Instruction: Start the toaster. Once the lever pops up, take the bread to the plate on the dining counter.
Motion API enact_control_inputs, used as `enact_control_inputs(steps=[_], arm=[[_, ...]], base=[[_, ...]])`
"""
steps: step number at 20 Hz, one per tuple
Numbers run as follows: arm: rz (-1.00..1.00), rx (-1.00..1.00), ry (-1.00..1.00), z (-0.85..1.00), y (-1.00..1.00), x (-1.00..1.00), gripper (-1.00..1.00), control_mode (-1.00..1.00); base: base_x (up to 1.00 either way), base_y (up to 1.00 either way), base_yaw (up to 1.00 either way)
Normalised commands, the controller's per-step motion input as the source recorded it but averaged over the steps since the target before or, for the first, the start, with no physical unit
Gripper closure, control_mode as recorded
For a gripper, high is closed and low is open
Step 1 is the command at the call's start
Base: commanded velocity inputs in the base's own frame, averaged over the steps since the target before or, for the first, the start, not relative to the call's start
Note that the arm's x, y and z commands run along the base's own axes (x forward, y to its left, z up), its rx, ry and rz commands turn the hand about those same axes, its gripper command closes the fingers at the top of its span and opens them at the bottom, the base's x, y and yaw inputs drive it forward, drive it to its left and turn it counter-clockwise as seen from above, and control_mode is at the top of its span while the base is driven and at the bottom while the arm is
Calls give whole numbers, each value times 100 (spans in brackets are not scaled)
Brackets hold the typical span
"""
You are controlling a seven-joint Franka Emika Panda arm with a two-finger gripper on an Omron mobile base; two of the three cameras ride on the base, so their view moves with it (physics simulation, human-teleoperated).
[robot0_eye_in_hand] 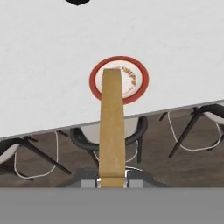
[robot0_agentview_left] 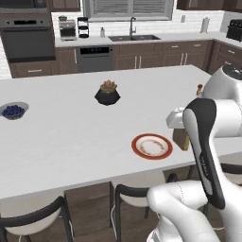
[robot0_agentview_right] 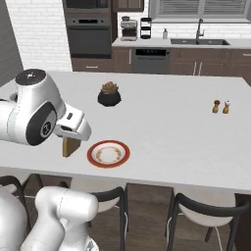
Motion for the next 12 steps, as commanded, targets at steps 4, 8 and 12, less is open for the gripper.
enact_control_inputs(steps=[4,8,12], arm=[[4,18,1,-58,-44,92,100,-100],[5,19,5,-63,-38,99,100,-100],[4,13,7,-64,-8,99,100,-100]], base=[[0,0,0],[0,0,0],[0,0,0]])
